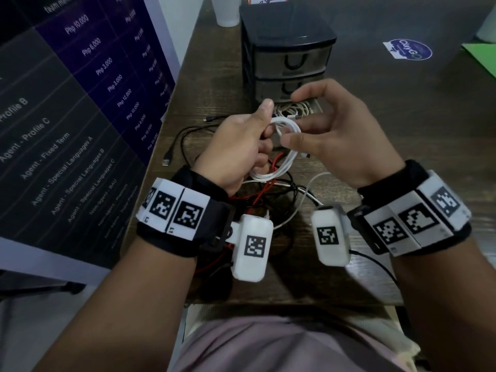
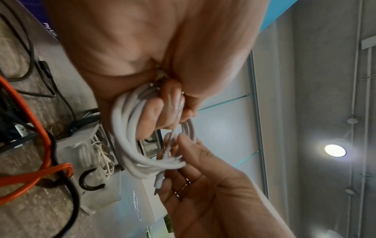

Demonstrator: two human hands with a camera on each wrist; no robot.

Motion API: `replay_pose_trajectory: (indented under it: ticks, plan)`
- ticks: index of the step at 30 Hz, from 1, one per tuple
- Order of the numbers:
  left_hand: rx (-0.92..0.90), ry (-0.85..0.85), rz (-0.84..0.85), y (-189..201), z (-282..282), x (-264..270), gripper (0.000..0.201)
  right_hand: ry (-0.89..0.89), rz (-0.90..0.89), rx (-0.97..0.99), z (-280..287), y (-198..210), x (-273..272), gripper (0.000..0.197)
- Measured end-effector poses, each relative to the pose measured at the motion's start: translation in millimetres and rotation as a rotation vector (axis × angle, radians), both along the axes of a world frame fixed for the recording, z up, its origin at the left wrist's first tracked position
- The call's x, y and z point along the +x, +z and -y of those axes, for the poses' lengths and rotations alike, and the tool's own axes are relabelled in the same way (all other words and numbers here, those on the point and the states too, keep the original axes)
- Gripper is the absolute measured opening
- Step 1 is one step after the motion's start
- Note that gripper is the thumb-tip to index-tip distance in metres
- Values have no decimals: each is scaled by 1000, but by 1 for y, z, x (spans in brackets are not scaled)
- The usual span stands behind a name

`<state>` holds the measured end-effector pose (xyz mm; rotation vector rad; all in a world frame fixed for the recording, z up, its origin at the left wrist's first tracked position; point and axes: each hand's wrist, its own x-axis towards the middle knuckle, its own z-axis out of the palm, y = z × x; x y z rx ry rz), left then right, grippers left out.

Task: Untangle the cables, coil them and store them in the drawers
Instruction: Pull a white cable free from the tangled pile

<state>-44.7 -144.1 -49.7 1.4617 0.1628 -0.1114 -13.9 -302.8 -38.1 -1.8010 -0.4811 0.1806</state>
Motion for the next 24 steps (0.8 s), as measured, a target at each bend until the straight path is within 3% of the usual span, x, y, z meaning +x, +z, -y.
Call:
replay_pose_trajectory:
  ticks: [4, 8, 16, 24]
  plan:
    - [32, -54, 51, -2, 2, 0, 38, -33, -13, 29, 1, -1, 1, 40]
    - [66, -98, 116, -5, 0, 0, 21, -88, 13, 45, 2, -1, 4, 33]
    - [135, -50, 159, -10, 6, 0, 30, -109, 41, 4, 0, -6, 4, 32]
    - [301, -42, 214, -15, 0, 3, 23, 8, -52, 196, 0, -13, 7, 39]
